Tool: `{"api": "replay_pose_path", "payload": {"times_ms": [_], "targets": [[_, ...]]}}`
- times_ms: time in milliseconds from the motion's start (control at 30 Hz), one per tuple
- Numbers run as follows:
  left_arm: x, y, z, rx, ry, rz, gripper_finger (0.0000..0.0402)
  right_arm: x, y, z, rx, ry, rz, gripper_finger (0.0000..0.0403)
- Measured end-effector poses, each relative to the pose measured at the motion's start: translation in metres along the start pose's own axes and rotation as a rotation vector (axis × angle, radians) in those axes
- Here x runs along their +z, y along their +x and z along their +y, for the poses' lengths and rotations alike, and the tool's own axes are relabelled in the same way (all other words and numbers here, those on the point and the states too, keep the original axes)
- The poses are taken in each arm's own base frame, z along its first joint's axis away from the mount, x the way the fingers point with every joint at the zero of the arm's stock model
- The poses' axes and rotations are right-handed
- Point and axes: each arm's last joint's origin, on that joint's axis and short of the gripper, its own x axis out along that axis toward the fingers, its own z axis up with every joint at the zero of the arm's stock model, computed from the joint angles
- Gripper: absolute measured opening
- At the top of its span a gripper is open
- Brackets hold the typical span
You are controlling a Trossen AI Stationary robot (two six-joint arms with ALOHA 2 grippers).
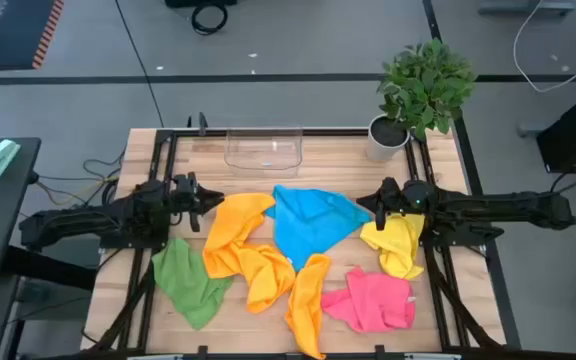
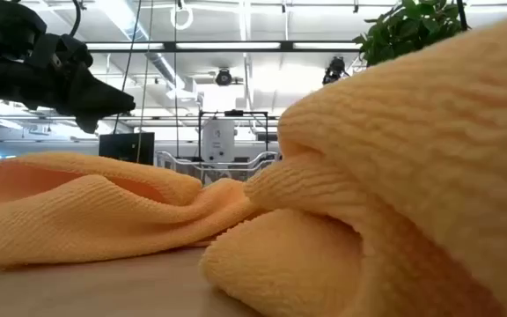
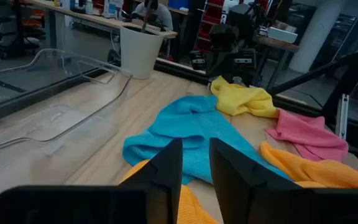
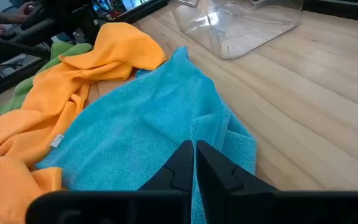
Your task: Fold microfiber towels
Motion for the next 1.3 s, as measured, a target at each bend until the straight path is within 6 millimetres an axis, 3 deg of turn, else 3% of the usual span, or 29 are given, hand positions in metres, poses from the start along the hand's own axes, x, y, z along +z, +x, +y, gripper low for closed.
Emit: {"api": "replay_pose_path", "payload": {"times_ms": [1300], "targets": [[0.0001,0.0,0.0,0.0,0.0,0.0,0.009,0.0,0.0,0.0,0.0,0.0,0.0,0.0027]]}}
